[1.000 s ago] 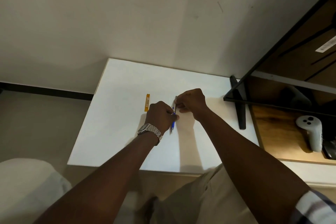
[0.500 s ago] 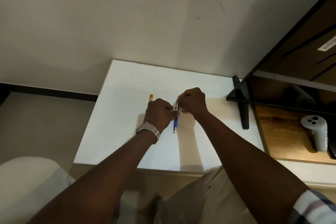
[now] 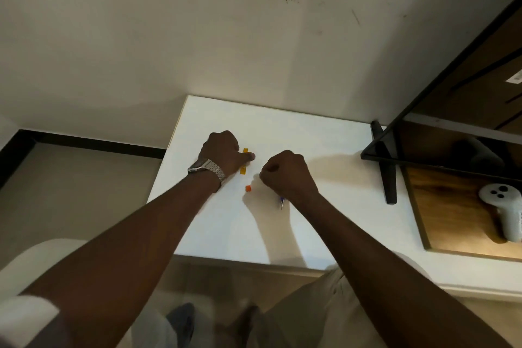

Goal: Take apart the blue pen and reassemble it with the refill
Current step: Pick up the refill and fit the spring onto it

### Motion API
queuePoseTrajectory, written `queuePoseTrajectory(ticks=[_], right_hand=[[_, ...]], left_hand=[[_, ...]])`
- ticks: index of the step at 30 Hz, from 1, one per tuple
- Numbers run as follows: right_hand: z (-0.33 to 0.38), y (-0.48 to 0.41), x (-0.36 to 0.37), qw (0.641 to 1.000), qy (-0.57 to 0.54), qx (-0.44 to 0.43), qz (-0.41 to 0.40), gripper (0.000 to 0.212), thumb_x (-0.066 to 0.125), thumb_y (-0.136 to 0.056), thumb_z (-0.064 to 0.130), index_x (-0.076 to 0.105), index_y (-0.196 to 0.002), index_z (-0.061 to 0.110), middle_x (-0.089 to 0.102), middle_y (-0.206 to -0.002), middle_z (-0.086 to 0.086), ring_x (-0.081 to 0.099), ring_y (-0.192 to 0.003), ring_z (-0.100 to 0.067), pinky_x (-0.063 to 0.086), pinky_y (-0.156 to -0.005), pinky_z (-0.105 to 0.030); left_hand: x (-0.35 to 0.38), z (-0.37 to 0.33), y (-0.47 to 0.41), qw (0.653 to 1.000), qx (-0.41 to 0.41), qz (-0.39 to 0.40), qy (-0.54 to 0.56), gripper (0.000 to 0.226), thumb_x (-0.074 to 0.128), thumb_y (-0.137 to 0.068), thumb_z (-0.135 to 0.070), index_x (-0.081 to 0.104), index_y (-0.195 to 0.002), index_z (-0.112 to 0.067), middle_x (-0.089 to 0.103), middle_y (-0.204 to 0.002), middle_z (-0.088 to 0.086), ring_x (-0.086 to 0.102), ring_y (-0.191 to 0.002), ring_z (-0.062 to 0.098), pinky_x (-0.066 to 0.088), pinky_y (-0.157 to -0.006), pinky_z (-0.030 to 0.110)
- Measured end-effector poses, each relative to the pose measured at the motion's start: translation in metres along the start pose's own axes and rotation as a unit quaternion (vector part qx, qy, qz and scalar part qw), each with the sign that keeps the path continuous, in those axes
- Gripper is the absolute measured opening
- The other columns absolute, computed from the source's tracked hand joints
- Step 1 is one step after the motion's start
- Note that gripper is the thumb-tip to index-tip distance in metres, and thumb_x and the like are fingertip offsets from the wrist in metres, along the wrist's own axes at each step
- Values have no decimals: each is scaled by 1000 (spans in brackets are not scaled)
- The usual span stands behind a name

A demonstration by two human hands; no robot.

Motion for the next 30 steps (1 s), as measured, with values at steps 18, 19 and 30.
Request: queuePoseTrajectory(ticks=[18, 19, 30], right_hand=[[2, 16, 34, 994, 106, 21, -28, 17, 65, -86, 19, 65, -82, 3, 74, -89, -14, 69, -88, -34, 47, -65, -30], [1, 15, 33, 994, 101, 24, -26, 18, 67, -86, 20, 70, -86, 2, 75, -90, -13, 69, -88, -34, 52, -69, -32], [9, 15, 39, 995, 98, 14, -32, 19, 60, -90, 19, 73, -85, 6, 72, -86, -10, 68, -86, -31, 40, -65, -27]], left_hand=[[21, 1, 0, 993, -75, 17, 89, 28, 81, -70, -19, 71, -81, 5, 77, -83, 15, 74, -87, 32, 59, -72, 34], [20, 3, 1, 991, -78, 14, 109, 30, 81, -70, -18, 75, -84, 7, 78, -84, 18, 75, -86, 32, 61, -76, 37], [8, 11, 12, 950, -128, 13, 285, 20, 87, -68, -17, 81, -82, -4, 73, -74, 12, 66, -56, 22, 66, -59, 36]])
Point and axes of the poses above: each hand's wrist, its own y-axis away from the middle knuckle, its own x-axis out of the palm, z = x × y, the point moved 8 cm from there along -y, towards the middle knuckle
